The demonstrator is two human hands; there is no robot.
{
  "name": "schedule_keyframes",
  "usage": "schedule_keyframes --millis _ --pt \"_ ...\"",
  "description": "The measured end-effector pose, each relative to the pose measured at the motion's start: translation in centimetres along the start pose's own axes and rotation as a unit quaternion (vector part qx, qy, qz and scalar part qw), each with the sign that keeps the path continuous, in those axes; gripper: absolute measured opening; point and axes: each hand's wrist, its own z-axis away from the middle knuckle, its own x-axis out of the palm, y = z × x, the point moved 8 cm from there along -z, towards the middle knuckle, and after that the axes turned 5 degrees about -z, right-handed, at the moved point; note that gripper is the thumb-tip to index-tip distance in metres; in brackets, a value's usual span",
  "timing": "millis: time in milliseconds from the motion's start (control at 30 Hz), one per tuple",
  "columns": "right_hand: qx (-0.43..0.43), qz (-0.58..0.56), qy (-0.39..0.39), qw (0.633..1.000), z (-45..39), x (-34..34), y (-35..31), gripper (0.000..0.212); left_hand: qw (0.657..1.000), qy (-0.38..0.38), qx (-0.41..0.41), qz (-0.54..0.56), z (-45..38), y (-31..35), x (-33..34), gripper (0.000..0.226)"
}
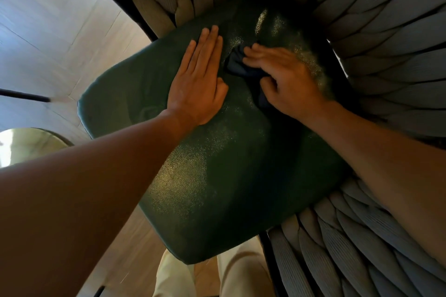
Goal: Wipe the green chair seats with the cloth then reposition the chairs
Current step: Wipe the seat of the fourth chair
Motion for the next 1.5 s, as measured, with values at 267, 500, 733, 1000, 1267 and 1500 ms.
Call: schedule_keyframes --millis 267,500,733,1000,1267,1500 --pt "0.084 -0.116 0.019 0.990 5.1 -1.6 -1.5 0.027 1.000 -0.016 0.001 -0.010 -0.3 0.4 -0.5 0.077" --pt "0.193 -0.037 0.242 0.950 7.1 -6.4 2.3 0.047 0.987 -0.023 0.153 -0.045 -0.7 7.7 0.8 0.076" --pt "0.203 0.046 0.212 0.955 6.1 -3.1 4.4 0.057 0.986 -0.031 0.147 -0.071 -1.1 7.8 2.5 0.073" --pt "0.181 -0.045 0.211 0.960 8.9 -2.1 2.1 0.040 0.985 -0.051 0.166 0.002 -1.2 7.4 1.9 0.071" --pt "0.299 -0.178 0.148 0.926 11.9 -1.3 -0.2 0.034 0.983 -0.058 0.172 0.017 -1.4 7.3 1.5 0.071" --pt "0.327 -0.081 0.349 0.875 16.6 -5.1 -1.9 0.032 0.962 -0.048 0.268 -0.009 -0.9 10.6 0.3 0.070"
